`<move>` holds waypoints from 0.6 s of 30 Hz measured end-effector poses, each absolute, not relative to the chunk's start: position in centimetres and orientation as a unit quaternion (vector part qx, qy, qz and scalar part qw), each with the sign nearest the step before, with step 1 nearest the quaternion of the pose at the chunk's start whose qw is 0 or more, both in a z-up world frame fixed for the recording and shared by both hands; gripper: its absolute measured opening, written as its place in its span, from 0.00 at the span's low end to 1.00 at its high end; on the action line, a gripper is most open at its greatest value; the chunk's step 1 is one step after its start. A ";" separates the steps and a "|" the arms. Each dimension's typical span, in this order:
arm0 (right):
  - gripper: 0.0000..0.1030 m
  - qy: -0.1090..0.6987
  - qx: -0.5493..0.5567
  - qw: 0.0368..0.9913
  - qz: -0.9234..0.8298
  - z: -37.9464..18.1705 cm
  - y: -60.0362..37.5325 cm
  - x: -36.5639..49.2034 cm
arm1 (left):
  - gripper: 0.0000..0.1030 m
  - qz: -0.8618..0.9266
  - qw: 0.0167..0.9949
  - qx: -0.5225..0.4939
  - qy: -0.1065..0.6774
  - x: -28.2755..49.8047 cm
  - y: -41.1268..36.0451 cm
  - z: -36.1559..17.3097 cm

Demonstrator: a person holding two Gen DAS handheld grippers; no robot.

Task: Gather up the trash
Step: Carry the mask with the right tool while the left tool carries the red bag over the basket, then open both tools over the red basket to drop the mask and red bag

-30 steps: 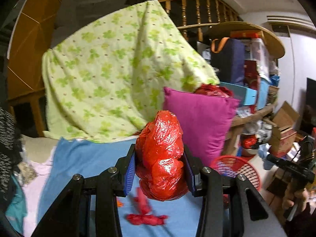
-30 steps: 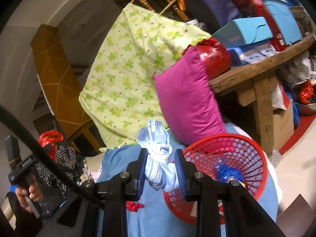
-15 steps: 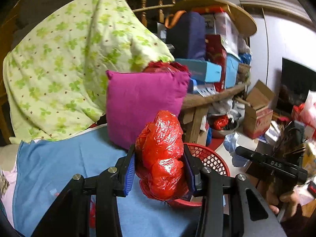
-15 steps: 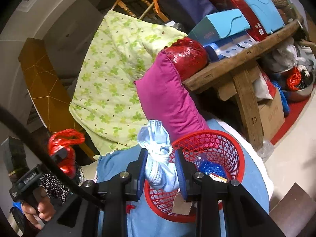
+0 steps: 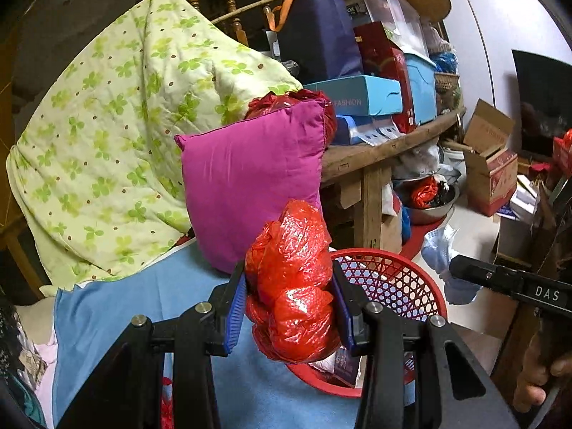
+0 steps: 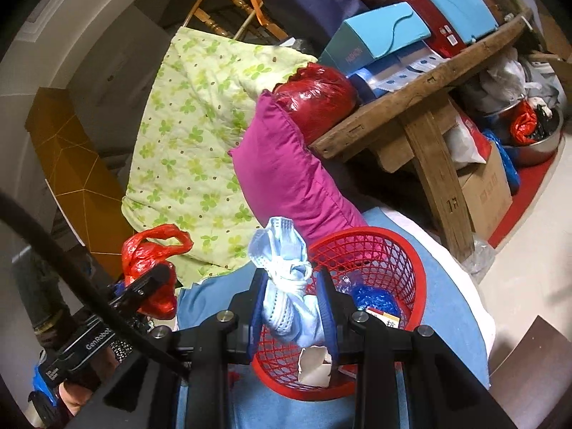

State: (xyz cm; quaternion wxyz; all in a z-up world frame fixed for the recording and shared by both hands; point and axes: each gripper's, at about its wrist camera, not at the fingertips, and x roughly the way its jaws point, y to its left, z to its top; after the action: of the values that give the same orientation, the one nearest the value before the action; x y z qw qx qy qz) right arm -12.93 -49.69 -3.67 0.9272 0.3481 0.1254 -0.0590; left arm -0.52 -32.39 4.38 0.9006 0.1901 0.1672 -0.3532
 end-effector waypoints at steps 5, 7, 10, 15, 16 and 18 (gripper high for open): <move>0.30 0.129 0.362 0.922 -0.054 -4.5 -49.9 -12.3 | 0.44 -0.358 0.896 0.197 0.174 -0.2 -33.4 3.6; 0.30 0.131 0.370 0.918 -0.051 -4.8 -50.0 -11.9 | 0.44 -0.360 0.894 0.198 0.180 0.1 -33.8 3.2; 0.31 0.130 0.380 0.915 -0.047 -5.2 -50.3 -11.5 | 0.44 -0.365 0.890 0.195 0.192 0.5 -34.3 2.6; 0.31 0.132 0.393 0.909 -0.050 -5.9 -50.7 -10.8 | 0.45 -0.376 0.883 0.190 0.208 1.2 -34.7 1.7; 0.31 0.129 0.400 0.906 -0.051 -6.1 -50.8 -10.6 | 0.46 -0.380 0.881 0.186 0.213 1.4 -34.7 1.6; 0.31 0.125 0.408 0.902 -0.062 -6.5 -50.8 -10.3 | 0.46 -0.391 0.874 0.177 0.230 1.9 -34.8 1.1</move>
State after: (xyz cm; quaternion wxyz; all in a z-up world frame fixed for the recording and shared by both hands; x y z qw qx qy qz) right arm -10.31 -50.78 -6.47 0.9022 0.4081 0.1252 -0.0621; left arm 1.91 -34.83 1.13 0.8735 0.1768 0.2296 -0.3911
